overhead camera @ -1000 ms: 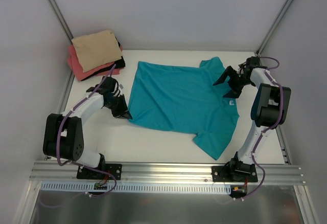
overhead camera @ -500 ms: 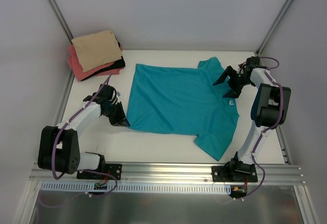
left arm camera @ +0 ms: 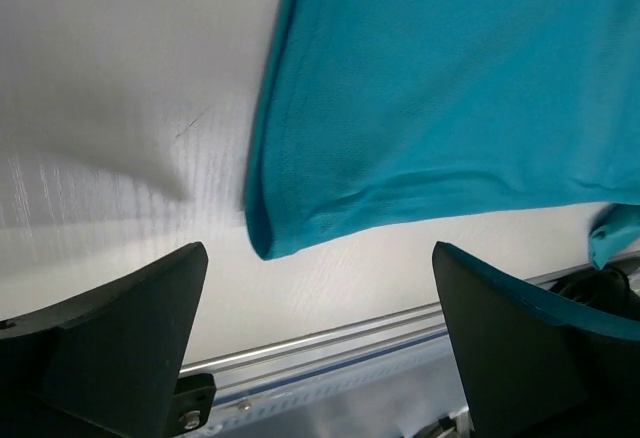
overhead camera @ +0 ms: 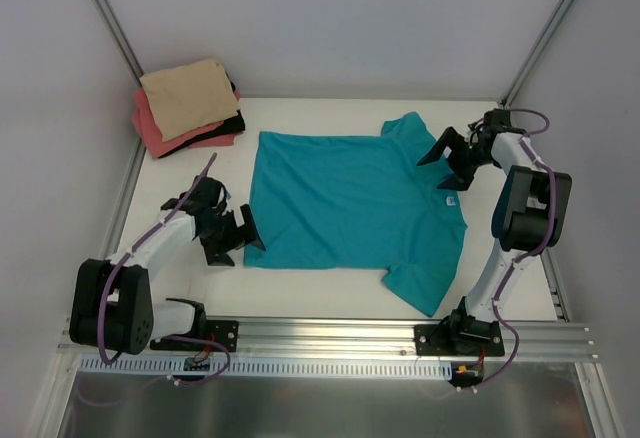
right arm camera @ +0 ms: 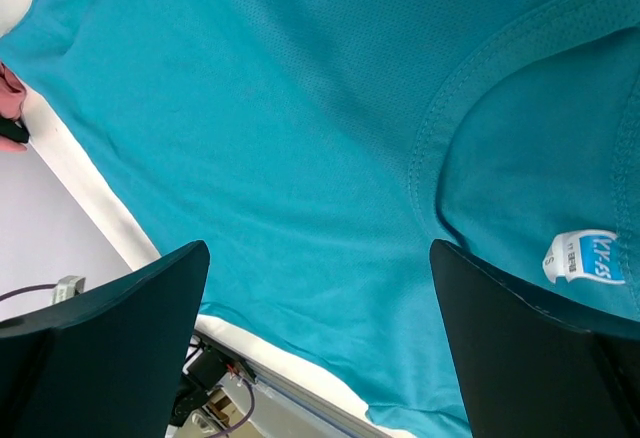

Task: Fold and stack the t-shirts
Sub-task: Flatten out the tshirt

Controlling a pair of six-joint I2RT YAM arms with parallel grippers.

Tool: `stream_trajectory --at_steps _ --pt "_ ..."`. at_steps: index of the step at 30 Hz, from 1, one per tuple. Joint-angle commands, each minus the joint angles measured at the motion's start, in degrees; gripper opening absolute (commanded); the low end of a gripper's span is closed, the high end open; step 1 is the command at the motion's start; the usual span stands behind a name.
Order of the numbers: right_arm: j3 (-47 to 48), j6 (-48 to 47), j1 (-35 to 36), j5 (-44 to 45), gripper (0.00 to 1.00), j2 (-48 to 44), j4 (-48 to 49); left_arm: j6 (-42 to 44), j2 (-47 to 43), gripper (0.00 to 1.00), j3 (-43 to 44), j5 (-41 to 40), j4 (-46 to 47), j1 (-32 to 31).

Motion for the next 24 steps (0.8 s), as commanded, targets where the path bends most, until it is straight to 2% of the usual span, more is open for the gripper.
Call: stream_trajectory --at_steps 1,7,11,12,14,20,24 --pt "3.92 -0.73 -0.55 -0.84 0.99 -3.90 -2.09 0.29 -4.36 0.99 5.01 -0.99 1.50 -0.59" --pt "16.46 2.51 -0.55 -2.07 0.99 -0.13 -2.36 -0.76 -1.75 0.99 16.70 -0.02 8.52 -0.59" --pt "28.43 8.47 -0.55 -3.47 1.00 9.86 -0.52 -1.90 8.87 0.99 26.79 4.19 11.78 -0.59" --pt "30.63 9.89 -0.55 -4.44 0.99 12.08 0.62 -1.99 10.21 0.99 26.82 4.89 11.87 -0.85" --pt "36.44 14.09 -0.55 -6.02 0.99 18.48 1.85 -1.56 13.19 0.99 32.16 6.30 11.70 -1.38" --pt "32.51 21.76 0.60 -9.28 0.99 23.79 11.43 -0.59 19.00 0.99 37.36 7.36 11.34 -1.55" --pt "31.27 22.65 1.39 -9.37 0.99 25.90 12.58 -1.55 22.61 0.99 40.26 8.50 12.40 -1.56"
